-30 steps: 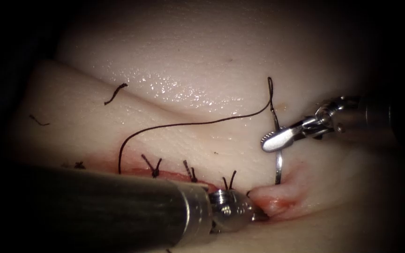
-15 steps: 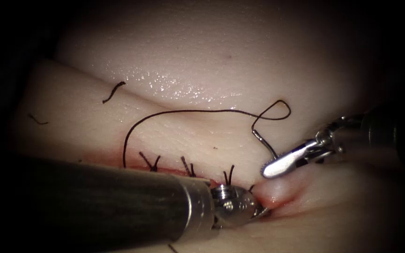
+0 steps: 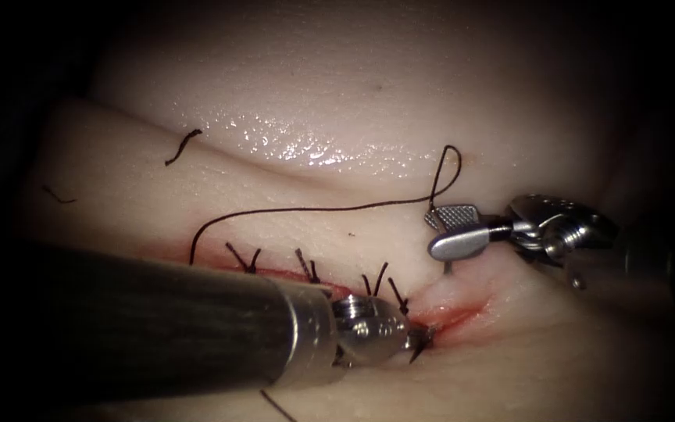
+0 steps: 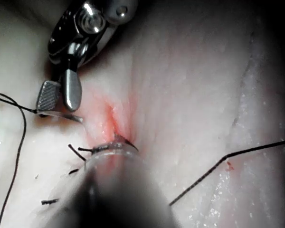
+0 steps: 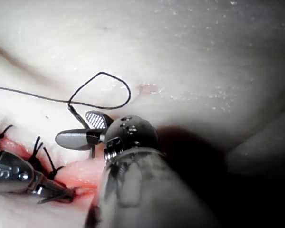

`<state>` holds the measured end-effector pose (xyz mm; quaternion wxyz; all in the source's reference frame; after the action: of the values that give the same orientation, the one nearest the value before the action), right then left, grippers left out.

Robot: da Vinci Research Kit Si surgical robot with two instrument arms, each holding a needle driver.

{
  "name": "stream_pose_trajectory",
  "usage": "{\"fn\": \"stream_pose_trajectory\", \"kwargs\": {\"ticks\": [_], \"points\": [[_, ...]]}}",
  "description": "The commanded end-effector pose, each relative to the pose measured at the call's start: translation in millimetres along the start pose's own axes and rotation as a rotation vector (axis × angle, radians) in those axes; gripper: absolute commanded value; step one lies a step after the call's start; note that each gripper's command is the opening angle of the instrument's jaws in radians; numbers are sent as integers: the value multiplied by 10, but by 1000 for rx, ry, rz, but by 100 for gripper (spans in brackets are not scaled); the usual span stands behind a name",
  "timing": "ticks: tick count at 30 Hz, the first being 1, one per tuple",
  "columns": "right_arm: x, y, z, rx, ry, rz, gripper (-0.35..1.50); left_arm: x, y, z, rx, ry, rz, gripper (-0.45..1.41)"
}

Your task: Wound Closure

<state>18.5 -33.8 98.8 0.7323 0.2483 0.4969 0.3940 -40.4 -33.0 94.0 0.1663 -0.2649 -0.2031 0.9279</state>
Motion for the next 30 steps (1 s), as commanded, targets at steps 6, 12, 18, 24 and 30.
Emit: {"fn": "stream_pose_trajectory", "kwargs": {"ticks": [6, 12, 18, 24, 30], "points": [[1, -18, 6, -128, -102, -215, 148, 1, 2, 9, -2, 0, 0, -45], [2, -33, 26, -275, -168, -176, 146, 1, 3, 9, -2, 0, 0, -45], [-1, -27, 29, -330, -259, -164, 136, 0, 4, 9, -2, 0, 0, -45], [-12, -23, 39, -324, -284, -159, 111, 1, 4, 9, -2, 0, -1, -45], [-13, -27, 40, -239, -284, -155, -35, -1, 4, 4, 1, -2, 2, -45]]}}
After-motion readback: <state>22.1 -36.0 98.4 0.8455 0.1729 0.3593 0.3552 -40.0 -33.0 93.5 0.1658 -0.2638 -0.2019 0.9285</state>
